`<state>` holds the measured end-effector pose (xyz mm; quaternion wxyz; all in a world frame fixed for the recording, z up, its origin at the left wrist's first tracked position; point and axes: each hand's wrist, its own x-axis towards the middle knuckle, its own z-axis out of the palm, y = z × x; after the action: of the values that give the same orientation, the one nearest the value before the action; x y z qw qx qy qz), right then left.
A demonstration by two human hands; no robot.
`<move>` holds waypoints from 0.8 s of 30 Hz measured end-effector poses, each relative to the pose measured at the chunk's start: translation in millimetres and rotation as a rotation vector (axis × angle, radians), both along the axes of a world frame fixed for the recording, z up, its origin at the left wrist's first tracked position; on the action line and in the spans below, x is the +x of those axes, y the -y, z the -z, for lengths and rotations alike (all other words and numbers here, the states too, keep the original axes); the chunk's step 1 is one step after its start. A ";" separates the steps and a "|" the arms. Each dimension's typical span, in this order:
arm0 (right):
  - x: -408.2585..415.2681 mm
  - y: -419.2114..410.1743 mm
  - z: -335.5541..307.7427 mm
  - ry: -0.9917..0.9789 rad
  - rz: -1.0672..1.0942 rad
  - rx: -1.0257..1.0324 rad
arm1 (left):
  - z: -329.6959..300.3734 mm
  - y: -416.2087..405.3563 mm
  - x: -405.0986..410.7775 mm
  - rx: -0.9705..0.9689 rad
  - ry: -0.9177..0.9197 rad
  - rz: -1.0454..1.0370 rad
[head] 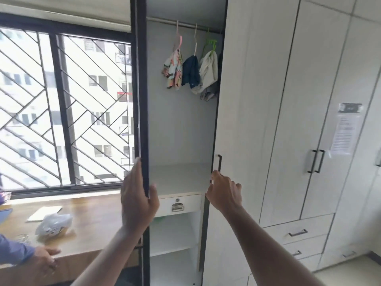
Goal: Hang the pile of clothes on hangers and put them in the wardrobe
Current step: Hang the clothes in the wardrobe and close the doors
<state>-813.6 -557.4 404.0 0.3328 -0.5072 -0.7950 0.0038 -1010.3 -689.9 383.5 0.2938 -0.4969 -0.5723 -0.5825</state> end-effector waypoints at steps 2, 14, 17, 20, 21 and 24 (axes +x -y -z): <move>9.9 1.1 -4.7 -0.014 0.025 0.003 | 9.5 -13.2 4.2 -0.116 -0.110 0.066; 68.4 -50.3 -20.7 0.017 0.153 0.018 | -13.3 -138.5 40.3 -0.726 -0.573 -0.013; 74.1 -81.9 -22.7 0.027 0.141 0.036 | -22.1 -176.9 57.4 -0.832 -0.577 -0.064; 77.2 -122.3 -24.5 0.045 0.092 0.057 | -25.1 -218.0 65.1 -0.867 -0.561 -0.112; 78.0 -135.0 -24.9 0.057 0.081 0.063 | -24.8 -229.1 65.9 -0.871 -0.556 -0.132; 78.6 -178.2 -24.7 0.082 0.058 0.056 | -18.8 -261.3 68.0 -0.864 -0.534 -0.187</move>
<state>-735.0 -379.2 428.8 0.3141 -0.5203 -0.7926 -0.0490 -942.3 -428.6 402.3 0.2484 -0.6511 -0.7076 -0.1171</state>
